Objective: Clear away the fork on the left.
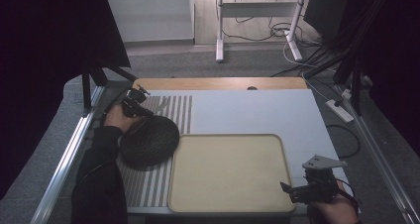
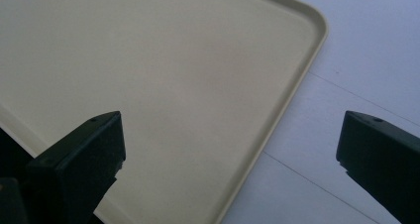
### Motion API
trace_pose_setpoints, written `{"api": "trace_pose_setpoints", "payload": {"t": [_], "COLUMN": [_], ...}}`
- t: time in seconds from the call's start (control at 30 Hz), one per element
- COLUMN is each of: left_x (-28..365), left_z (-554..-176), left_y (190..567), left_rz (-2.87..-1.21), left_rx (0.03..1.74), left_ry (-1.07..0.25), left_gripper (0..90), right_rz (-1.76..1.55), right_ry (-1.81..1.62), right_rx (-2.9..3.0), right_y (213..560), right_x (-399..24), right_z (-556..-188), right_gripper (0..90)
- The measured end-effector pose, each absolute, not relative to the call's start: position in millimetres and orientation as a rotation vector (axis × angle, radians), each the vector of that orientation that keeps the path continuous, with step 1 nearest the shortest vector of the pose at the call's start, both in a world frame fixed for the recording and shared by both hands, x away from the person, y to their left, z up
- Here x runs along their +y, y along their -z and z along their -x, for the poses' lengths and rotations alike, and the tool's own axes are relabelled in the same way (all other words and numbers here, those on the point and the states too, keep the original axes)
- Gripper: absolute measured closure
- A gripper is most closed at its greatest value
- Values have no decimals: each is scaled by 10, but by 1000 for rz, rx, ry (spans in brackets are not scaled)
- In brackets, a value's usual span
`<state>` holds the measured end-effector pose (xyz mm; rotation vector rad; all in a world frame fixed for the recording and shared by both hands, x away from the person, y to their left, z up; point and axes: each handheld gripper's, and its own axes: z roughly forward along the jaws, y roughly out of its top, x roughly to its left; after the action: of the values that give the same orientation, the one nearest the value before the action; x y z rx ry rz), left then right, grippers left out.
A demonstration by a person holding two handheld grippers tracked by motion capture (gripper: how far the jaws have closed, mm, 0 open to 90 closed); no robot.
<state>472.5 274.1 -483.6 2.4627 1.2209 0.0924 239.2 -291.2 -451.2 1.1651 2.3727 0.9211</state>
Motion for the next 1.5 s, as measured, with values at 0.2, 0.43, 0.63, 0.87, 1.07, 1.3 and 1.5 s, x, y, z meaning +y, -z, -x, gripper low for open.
{"api": "trace_pose_setpoints", "payload": {"t": [0.2, 0.43, 0.63, 0.87, 1.07, 1.3, 1.5], "left_x": [2650, 2575, 2461, 2357, 2297, 2152, 1972], "left_z": [-4523, -4276, -4085, -3891, -3635, -3411, -3301], "left_y": [4826, 4782, 4741, 4695, 4710, 4729, 4771], "left_rz": [-2453, -2436, -2444, -2421, -2387, -2384, -2391], "left_rx": [1203, 1198, 1167, 1173, 1215, 1215, 1222], "left_ry": [-66, -48, -51, -42, -8, 11, 48], "left_gripper": [861, 861, 861, 861, 861, 861, 861], "right_rz": [-1161, -1155, -1153, -1150, -1147, -1136, -1136], "right_ry": [-920, -921, -920, -921, -921, -915, -914], "right_rx": [2372, 2372, 2372, 2371, 2373, 2374, 2375], "right_y": [4508, 4508, 4508, 4507, 4506, 4508, 4508], "right_x": [-2913, -2910, -2908, -2908, -2906, -2895, -2894], "right_z": [-2386, -2382, -2380, -2378, -2376, -2372, -2373], "right_gripper": [0, 0, 0, 0, 0, 0, 0]}}
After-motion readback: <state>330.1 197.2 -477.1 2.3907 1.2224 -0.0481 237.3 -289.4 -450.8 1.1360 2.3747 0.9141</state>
